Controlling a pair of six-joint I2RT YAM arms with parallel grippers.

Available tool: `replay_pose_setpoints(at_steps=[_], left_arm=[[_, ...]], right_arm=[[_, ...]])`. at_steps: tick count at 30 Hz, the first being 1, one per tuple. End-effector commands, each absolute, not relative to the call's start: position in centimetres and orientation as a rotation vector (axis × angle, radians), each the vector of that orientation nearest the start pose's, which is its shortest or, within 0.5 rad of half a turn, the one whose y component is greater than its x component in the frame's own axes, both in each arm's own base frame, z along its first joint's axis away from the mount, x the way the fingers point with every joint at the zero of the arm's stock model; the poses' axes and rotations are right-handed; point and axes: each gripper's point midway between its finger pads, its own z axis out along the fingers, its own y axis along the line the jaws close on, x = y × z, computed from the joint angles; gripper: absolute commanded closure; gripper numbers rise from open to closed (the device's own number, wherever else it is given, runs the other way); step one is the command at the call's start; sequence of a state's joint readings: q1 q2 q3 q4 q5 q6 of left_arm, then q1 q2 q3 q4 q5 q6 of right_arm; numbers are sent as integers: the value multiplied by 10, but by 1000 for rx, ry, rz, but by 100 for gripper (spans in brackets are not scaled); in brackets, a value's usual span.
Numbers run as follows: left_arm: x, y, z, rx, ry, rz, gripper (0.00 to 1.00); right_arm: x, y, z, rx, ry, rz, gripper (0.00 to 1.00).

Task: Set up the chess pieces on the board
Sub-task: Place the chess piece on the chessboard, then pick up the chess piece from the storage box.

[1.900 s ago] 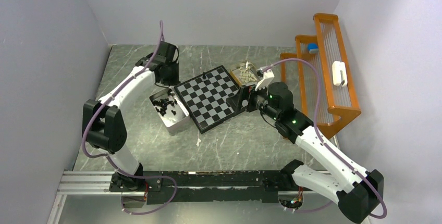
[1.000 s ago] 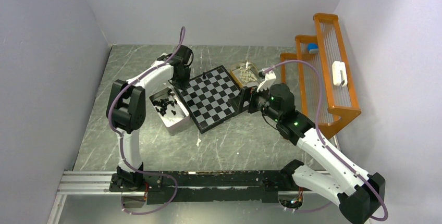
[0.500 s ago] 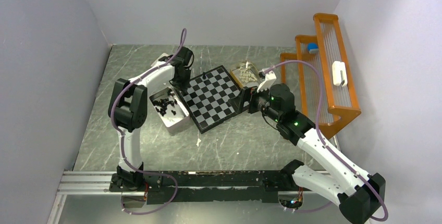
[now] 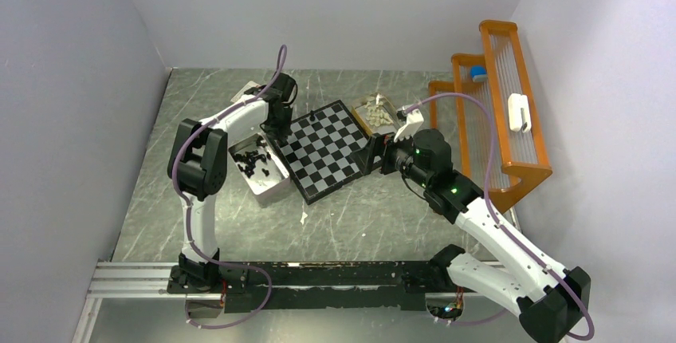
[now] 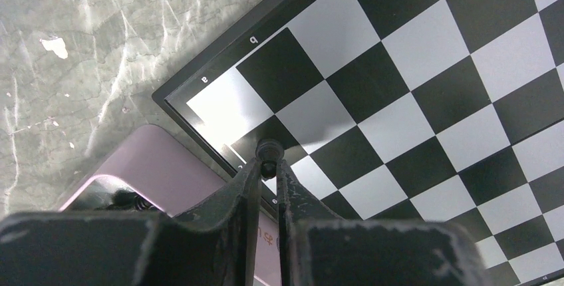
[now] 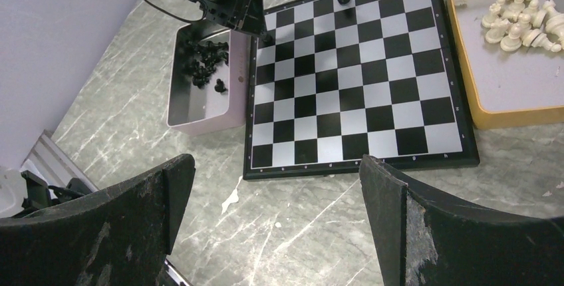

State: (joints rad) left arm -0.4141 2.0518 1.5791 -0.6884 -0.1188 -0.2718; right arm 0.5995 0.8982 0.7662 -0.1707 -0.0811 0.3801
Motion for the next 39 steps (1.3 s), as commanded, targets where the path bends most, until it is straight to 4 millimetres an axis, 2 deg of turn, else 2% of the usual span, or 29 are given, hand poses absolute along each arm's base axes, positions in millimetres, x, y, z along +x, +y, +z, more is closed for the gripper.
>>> replay_pose_setpoints(at_steps=[1,16,21,27,33,39], left_arm=[[420,-170,40,172,2704,-14,80],[421,-174,59,164,2678,-55,69],[423,-179,78,143,2640,-104,64],[422,-180,112,107,2573,-149,62],[408,-164,135,66,2524,-113,64],[392,-139,145,-5,2505,-87,66]], right_arm=[[255,209,239,-272,1909,732,0],[255,209,234,-273,1924,734,0],[255,209,233,-270,1924,732,0],[255,210,231,-274,1933,734,0],[256,211,230,-275,1937,735,0],[255,211,226,-278,1945,737,0]])
